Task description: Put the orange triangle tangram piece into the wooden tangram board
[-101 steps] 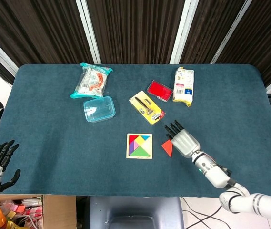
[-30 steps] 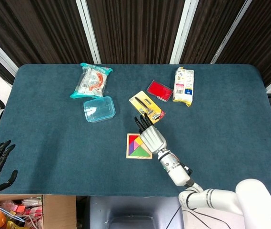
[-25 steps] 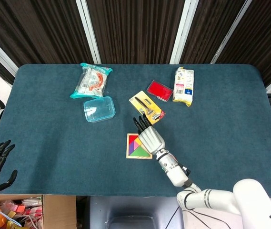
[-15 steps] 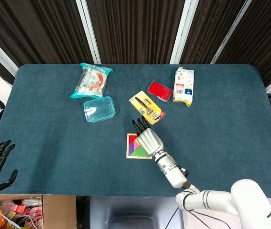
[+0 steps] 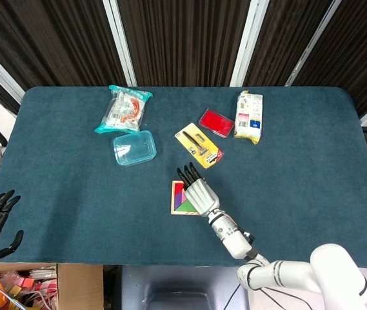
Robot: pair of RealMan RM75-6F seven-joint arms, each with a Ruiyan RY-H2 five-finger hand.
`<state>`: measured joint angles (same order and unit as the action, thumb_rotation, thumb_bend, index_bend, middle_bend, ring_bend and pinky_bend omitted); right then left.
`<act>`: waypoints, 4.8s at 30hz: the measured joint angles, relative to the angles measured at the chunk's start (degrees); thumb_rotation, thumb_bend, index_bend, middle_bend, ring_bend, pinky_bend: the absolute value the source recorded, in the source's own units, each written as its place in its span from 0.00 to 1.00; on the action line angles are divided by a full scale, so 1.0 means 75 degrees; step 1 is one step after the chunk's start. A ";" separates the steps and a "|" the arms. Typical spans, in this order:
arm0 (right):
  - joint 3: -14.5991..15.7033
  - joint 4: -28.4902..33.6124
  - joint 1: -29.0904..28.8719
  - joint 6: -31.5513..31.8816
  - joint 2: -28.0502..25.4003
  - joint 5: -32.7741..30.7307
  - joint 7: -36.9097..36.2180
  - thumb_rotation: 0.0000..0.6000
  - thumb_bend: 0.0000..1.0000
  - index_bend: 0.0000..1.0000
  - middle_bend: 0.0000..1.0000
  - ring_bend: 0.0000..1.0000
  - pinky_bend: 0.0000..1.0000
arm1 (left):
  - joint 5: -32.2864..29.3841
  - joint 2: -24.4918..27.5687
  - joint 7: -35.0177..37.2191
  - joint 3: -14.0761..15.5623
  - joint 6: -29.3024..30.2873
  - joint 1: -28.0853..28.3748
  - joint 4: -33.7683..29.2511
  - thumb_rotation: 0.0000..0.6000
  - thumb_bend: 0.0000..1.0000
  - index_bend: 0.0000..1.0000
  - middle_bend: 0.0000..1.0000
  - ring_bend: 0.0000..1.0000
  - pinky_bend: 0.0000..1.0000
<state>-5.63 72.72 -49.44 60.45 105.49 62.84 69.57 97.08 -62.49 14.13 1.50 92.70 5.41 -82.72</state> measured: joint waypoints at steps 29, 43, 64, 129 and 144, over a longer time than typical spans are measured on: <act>0.0247 0.0366 0.0097 0.0131 -0.0117 -0.0027 0.0293 1.00 0.46 0.44 0.01 0.00 0.00 | 0.0041 0.0005 0.0001 0.0018 0.0059 -0.0022 -0.0010 1.00 0.46 0.00 0.01 0.02 0.10; 0.0191 0.0805 0.0138 0.0250 -0.0468 0.0090 0.0069 1.00 0.46 0.42 0.01 0.00 0.00 | 0.0021 -0.0005 -0.0014 0.0002 0.0041 -0.0009 -0.0003 1.00 0.46 0.00 0.01 0.02 0.10; 0.0754 0.1396 0.0266 -0.0138 -0.0911 0.0738 -0.0394 1.00 0.59 0.47 0.01 0.00 0.00 | 0.0007 -0.0005 -0.0066 -0.0001 0.0002 0.0005 -0.0046 1.00 0.46 0.00 0.01 0.02 0.10; 0.0166 0.0483 -0.0016 -0.0569 -0.0689 -0.0271 -0.0890 1.00 0.59 0.44 0.01 0.00 0.00 | 0.0008 -0.0012 -0.0091 0.0022 0.0003 -0.0014 -0.0027 1.00 0.46 0.00 0.01 0.02 0.10; 0.0579 0.1013 0.0149 -0.0368 -0.0978 0.0033 -0.0814 1.00 0.59 0.44 0.01 0.00 0.00 | -0.0034 -0.0006 -0.0168 -0.0019 -0.0053 0.0025 -0.0106 1.00 0.46 0.00 0.01 0.02 0.10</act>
<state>-1.29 80.32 -48.33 57.69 98.16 63.09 63.47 96.82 -62.54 12.86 1.36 92.30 5.60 -83.51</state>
